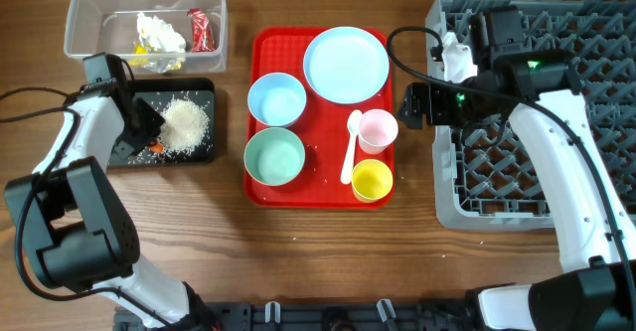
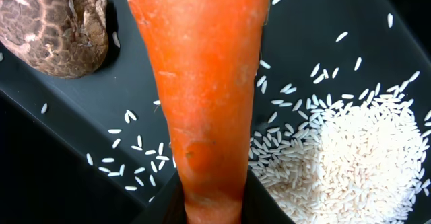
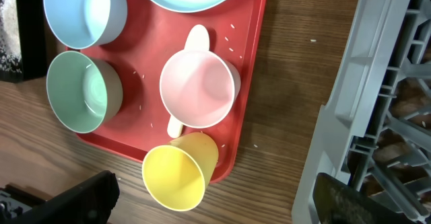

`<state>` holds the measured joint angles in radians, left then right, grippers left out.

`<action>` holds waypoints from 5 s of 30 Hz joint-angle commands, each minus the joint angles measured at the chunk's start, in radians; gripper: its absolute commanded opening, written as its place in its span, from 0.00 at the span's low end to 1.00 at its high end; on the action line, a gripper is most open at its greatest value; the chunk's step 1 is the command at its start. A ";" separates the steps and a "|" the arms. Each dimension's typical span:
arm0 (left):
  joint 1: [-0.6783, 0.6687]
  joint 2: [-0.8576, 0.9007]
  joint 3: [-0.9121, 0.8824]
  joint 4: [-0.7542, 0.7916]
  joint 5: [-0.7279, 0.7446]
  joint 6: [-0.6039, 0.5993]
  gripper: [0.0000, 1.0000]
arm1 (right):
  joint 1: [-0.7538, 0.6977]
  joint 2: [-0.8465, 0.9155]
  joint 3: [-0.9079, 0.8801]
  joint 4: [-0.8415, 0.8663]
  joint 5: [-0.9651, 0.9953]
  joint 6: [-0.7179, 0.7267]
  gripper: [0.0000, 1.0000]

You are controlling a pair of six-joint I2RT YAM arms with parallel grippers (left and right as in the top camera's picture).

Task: Sort waste into correct bins and load items into the dishwasher rack

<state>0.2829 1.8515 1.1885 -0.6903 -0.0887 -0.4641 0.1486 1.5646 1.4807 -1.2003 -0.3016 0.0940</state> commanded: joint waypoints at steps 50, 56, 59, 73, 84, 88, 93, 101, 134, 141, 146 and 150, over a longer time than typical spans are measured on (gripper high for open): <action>-0.443 -0.373 0.168 -0.218 0.358 0.300 1.00 | -0.002 0.003 -0.002 0.016 0.017 0.013 0.96; -0.493 -0.372 0.168 -0.220 0.357 0.300 1.00 | -0.001 0.003 -0.002 0.042 0.013 0.013 0.95; -0.506 -0.372 0.168 -0.220 0.354 0.300 1.00 | -0.001 0.003 -0.002 0.058 -0.019 0.013 0.96; -0.289 -0.372 0.168 -0.137 0.225 0.292 1.00 | 0.145 0.003 -0.002 0.187 -0.118 0.014 0.95; -0.039 -0.372 0.168 -0.139 0.225 0.293 1.00 | 0.462 0.026 -0.002 0.382 -0.003 0.177 0.95; -0.026 -0.372 0.168 -0.139 0.225 0.293 1.00 | 0.537 0.095 -0.002 0.409 0.050 0.225 0.92; -0.026 -0.372 0.168 -0.139 0.225 0.293 1.00 | 0.579 0.206 -0.002 0.419 0.104 0.294 0.86; -0.026 -0.372 0.168 -0.139 0.225 0.293 1.00 | 0.585 0.352 -0.002 0.414 0.149 0.408 0.72; -0.026 -0.372 0.168 -0.139 0.225 0.293 1.00 | 0.581 0.354 0.043 0.324 0.246 0.420 0.04; -0.026 -0.372 0.168 -0.139 0.225 0.293 1.00 | 0.579 0.129 0.044 0.314 0.495 0.303 0.04; -0.026 -0.372 0.168 -0.140 0.225 0.293 1.00 | 0.566 0.012 0.044 0.319 0.894 0.249 0.04; -0.026 -0.372 0.168 -0.140 0.225 0.293 1.00 | 0.495 0.017 0.043 0.403 1.228 0.116 0.04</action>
<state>0.2508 1.4754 1.3479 -0.8299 0.1390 -0.1837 0.7109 1.5700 1.5135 -0.8597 0.4858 0.3515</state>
